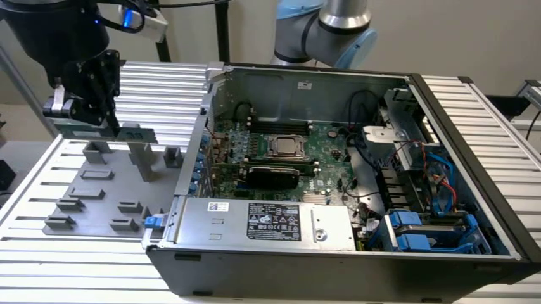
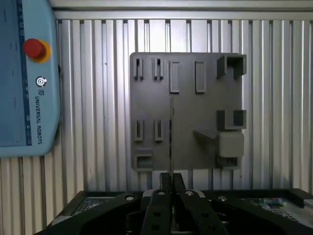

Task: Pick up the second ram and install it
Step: 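Pick up the second ram and move it above second insertion slot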

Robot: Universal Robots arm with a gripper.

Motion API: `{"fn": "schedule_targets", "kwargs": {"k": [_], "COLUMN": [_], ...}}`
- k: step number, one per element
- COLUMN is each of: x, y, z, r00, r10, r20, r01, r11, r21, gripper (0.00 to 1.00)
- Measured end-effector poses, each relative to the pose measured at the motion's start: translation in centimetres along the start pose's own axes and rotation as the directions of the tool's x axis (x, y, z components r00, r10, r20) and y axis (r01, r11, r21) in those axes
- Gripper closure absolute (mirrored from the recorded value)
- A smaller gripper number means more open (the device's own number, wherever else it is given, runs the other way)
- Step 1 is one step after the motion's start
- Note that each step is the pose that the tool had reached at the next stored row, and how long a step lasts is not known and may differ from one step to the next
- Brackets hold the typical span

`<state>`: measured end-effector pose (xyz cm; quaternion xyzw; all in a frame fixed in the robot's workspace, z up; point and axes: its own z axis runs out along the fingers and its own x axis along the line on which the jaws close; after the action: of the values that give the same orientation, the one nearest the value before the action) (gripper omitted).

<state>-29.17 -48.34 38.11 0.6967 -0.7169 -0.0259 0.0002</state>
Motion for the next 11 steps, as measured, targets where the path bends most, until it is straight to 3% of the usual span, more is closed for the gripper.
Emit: {"fn": "schedule_targets", "kwargs": {"k": [11], "x": [-0.2], "y": [-4.94], "z": [-1.67], "r00": [1.0], "r10": [0.0], "r20": [0.0058], "r01": [0.0], "r11": [1.0], "r21": [-0.0006], "gripper": [0.87]}}
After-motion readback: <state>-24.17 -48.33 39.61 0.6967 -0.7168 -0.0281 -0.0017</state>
